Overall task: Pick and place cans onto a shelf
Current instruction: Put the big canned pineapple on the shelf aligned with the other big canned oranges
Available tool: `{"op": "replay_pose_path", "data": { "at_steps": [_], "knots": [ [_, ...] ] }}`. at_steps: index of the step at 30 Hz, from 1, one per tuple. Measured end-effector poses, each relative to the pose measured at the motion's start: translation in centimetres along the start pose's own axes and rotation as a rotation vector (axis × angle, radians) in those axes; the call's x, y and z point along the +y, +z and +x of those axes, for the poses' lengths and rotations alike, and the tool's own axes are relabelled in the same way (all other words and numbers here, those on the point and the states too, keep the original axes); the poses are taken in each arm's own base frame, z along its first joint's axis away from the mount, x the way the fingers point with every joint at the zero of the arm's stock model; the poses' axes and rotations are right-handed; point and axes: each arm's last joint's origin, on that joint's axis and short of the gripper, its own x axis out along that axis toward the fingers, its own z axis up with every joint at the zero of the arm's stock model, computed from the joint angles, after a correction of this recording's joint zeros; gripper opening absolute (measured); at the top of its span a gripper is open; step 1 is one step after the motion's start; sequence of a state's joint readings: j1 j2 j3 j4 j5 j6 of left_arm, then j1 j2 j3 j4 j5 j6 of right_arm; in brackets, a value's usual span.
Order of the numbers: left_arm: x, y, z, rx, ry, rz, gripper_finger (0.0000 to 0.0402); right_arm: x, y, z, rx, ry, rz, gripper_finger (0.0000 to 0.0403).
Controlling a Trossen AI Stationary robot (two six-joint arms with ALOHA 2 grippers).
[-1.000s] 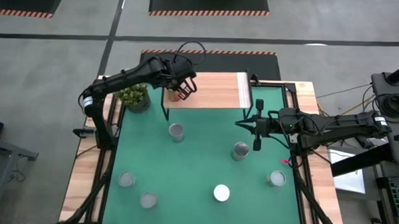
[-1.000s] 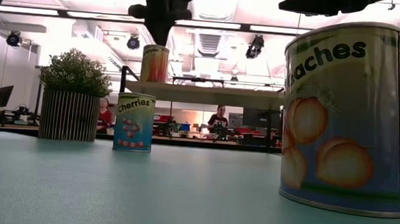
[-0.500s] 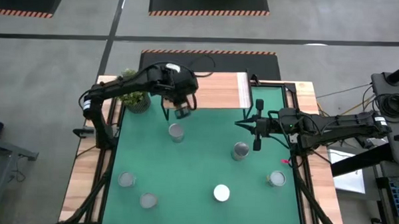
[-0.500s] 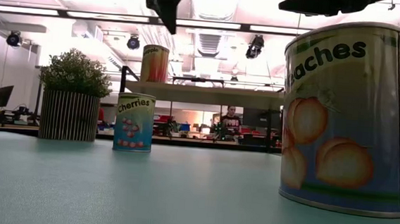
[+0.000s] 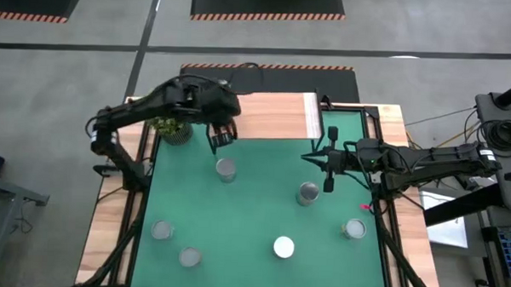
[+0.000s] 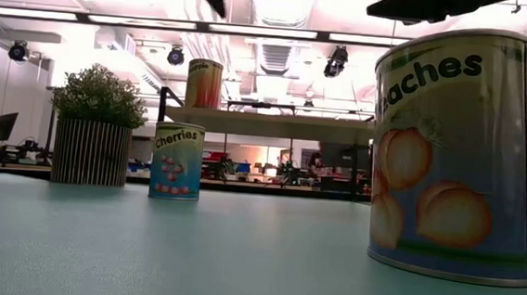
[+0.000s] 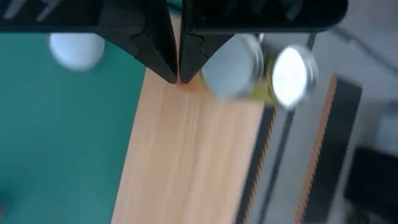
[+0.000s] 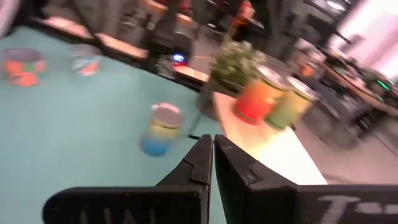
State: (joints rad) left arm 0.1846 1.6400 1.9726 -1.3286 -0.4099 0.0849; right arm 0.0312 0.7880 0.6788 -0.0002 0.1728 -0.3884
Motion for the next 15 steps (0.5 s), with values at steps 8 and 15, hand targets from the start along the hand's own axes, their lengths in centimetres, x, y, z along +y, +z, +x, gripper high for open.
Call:
{"op": "replay_pose_path", "data": {
  "at_steps": [8,15],
  "knots": [
    [-0.3,-1.9,0.8,-0.264,0.112,-0.006,0.0,-0.9,0.0,2.5,0.143,-0.135,0.104,0.0009],
    [-0.7,-6.0,1.4,-0.397,0.198,-0.02,0.0,-2.9,0.8,7.3,0.255,-0.148,0.123,0.0009]
  ]
}}
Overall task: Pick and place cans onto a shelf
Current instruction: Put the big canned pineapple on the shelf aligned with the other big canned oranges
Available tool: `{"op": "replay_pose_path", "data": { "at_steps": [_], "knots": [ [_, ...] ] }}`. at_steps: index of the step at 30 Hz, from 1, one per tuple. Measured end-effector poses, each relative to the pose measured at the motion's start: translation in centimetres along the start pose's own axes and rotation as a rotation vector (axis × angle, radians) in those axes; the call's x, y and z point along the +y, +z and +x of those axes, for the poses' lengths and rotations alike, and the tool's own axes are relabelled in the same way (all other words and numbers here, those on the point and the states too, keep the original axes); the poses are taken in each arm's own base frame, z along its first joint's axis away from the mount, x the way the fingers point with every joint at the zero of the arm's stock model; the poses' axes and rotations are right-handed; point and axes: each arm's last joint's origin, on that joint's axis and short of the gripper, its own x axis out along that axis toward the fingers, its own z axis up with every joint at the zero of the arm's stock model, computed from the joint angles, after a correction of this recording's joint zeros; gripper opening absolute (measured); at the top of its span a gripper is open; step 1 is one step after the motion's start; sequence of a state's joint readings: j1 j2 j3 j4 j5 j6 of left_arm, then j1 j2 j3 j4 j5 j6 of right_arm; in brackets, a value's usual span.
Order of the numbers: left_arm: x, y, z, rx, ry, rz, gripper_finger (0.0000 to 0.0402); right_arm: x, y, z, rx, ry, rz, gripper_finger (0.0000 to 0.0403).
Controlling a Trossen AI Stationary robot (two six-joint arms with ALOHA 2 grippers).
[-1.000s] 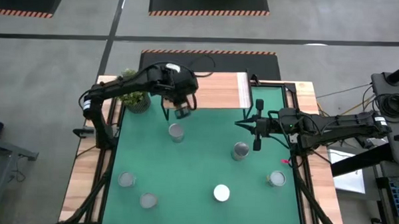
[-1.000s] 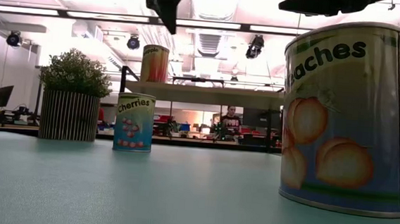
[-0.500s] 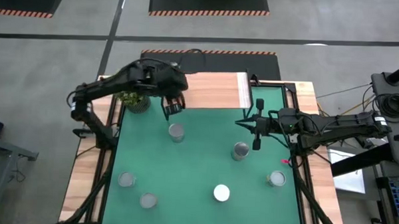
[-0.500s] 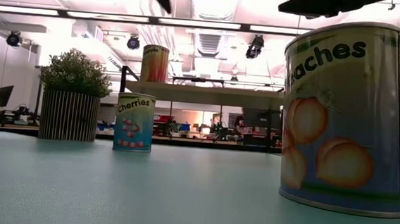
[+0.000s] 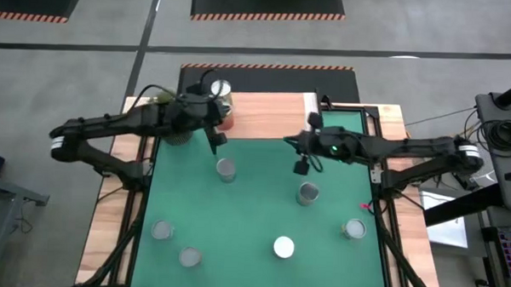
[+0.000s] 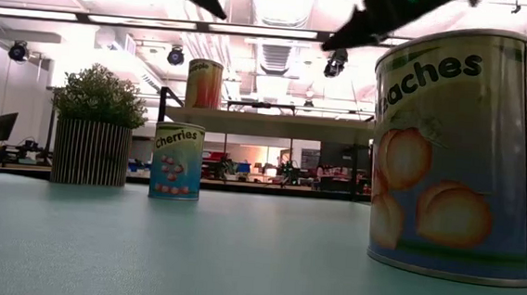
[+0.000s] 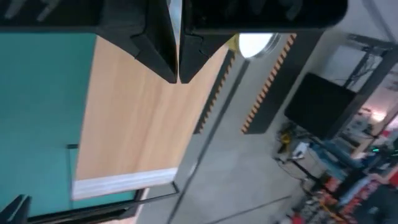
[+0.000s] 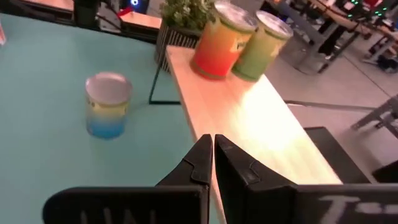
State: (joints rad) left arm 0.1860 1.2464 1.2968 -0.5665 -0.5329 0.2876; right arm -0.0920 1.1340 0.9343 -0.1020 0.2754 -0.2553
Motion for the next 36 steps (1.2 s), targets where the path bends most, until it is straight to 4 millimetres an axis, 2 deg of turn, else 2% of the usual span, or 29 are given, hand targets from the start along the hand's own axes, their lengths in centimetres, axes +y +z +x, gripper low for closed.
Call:
{"op": "replay_pose_path", "data": {
  "at_steps": [5,11,18,23,28,36],
  "knots": [
    [0.8,-3.2,-1.1,-0.029,0.067,-0.045,0.0,-1.4,2.2,3.0,0.015,0.041,-0.027,0.0009],
    [1.8,-6.6,-1.6,-0.091,-0.024,-0.106,0.0,-3.8,4.8,6.0,-0.023,0.051,-0.049,0.0009],
    [2.6,-9.9,-0.3,-0.106,0.055,-0.161,0.0,-6.5,6.1,9.2,-0.047,0.062,-0.035,0.0009],
    [3.3,-11.0,0.8,-0.117,0.129,-0.167,0.0,-8.0,6.5,12.2,-0.052,0.062,-0.034,0.0009],
    [4.1,-11.3,1.0,-0.142,0.074,-0.169,0.0,-9.2,7.0,14.8,-0.057,0.035,-0.021,0.0009],
    [4.6,-11.7,1.5,-0.128,0.074,-0.171,0.0,-9.7,7.7,17.0,-0.074,0.022,-0.032,0.0009]
  ]
}}
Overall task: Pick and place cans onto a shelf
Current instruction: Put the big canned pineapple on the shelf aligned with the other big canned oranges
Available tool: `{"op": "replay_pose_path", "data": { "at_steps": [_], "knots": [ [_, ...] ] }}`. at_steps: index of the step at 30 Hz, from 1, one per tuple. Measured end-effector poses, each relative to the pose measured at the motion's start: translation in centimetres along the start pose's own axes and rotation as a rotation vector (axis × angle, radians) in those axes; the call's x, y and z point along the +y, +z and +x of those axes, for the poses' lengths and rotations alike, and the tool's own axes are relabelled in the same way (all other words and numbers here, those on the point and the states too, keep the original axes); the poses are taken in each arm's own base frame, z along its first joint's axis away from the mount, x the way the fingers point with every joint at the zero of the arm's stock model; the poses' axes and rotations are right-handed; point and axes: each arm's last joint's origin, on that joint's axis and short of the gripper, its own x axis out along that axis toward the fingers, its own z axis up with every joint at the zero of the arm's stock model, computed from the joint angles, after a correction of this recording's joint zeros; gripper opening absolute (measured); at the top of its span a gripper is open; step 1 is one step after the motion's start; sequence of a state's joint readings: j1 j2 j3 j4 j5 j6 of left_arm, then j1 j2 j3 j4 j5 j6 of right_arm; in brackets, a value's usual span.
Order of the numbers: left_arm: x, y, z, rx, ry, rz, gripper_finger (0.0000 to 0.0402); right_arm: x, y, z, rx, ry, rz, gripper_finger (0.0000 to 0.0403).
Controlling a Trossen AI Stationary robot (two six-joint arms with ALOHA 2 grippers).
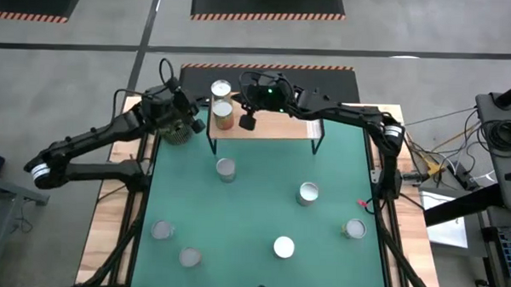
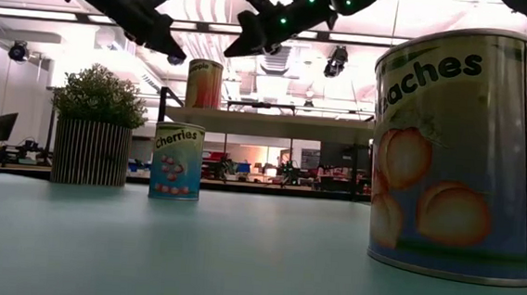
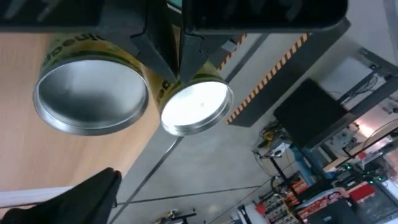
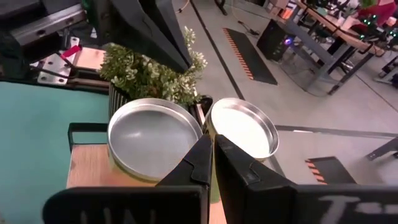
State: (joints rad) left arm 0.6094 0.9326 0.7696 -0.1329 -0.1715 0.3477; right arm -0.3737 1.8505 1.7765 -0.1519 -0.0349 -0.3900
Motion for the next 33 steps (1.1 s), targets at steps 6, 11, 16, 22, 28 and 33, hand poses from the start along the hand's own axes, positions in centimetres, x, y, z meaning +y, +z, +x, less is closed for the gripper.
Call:
{"op": "replay_pose_path", "data": {
  "at_steps": [6,11,16,22,28,33],
  "knots": [
    [-0.3,-0.3,0.7,0.018,-0.042,0.004,0.0,0.3,-0.8,0.3,0.018,0.011,0.01,0.0009],
    [-0.4,-0.4,1.0,0.028,-0.046,0.006,0.0,1.2,-2.0,0.8,0.008,0.039,0.028,0.0009],
    [-0.4,-0.4,1.0,0.027,-0.046,0.004,0.0,1.3,-2.2,1.0,-0.015,0.03,0.036,0.0009],
    [-0.5,-0.5,1.5,0.031,-0.044,-0.022,0.0,1.0,-1.4,0.3,-0.038,0.021,0.02,0.0009],
    [-0.6,-0.6,1.9,0.048,-0.04,-0.034,0.0,1.0,-0.9,-0.2,-0.074,0.07,0.009,0.0009],
    [-0.6,-0.6,2.1,0.044,-0.038,-0.035,0.0,1.0,-0.9,-0.2,-0.079,0.079,0.008,0.0009]
  ]
}}
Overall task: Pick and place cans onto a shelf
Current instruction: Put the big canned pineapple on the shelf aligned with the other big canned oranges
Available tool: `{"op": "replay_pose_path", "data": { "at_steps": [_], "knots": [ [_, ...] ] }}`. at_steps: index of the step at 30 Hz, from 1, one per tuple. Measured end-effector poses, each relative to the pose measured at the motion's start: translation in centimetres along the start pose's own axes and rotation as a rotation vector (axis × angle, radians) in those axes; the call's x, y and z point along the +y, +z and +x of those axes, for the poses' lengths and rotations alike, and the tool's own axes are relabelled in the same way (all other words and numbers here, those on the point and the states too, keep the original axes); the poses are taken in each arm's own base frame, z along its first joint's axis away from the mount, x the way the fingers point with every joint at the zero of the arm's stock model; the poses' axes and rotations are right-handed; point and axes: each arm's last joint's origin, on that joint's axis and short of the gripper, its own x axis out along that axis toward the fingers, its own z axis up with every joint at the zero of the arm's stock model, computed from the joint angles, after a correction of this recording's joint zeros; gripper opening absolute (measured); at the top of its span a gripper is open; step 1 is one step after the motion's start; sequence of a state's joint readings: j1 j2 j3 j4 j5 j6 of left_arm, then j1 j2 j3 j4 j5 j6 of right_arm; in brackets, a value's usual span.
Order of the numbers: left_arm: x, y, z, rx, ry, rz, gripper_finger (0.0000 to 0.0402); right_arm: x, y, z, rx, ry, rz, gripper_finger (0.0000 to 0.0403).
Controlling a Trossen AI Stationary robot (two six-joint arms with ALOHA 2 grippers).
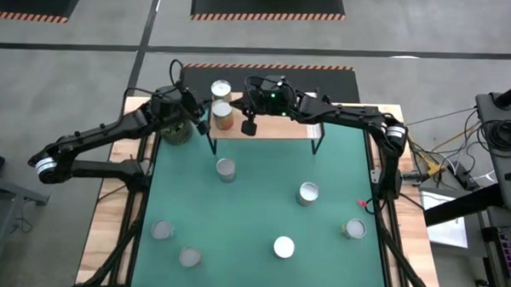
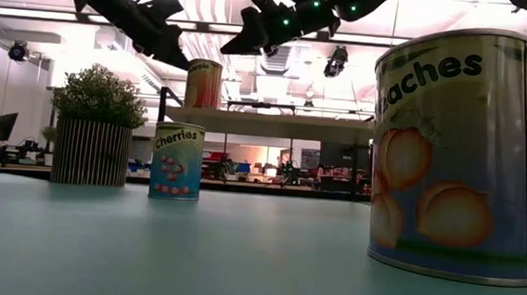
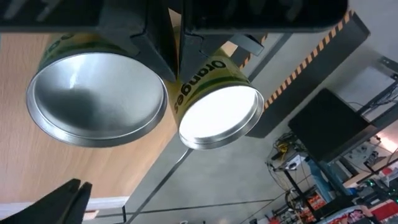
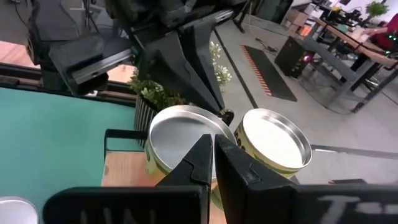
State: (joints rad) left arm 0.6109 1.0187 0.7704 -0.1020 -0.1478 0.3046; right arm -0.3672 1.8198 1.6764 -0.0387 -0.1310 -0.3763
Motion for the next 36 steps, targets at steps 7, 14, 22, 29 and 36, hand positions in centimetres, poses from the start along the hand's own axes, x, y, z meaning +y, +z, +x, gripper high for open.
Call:
{"op": "replay_pose_path", "data": {
  "at_steps": [7,14,22,29,36],
  "knots": [
    [0.0,0.1,0.0,-0.012,0.004,-0.002,0.0,0.2,-0.9,0.9,0.013,0.007,0.013,0.0009],
    [0.0,0.1,0.2,-0.007,0.002,-0.011,0.0,0.3,-1.4,1.3,0.029,0.01,0.014,0.0009],
    [-0.1,-0.2,0.0,0.019,-0.008,-0.056,0.0,0.1,-1.6,1.3,0.036,0.007,-0.009,0.0009],
    [-0.2,-0.3,-0.1,0.036,-0.02,-0.093,0.0,-0.3,-1.8,1.2,0.042,0.0,-0.02,0.0009],
    [-0.3,-0.2,-0.4,0.011,-0.084,-0.126,0.0,-0.4,-1.8,1.2,0.045,0.0,-0.043,0.0009]
  ]
}}
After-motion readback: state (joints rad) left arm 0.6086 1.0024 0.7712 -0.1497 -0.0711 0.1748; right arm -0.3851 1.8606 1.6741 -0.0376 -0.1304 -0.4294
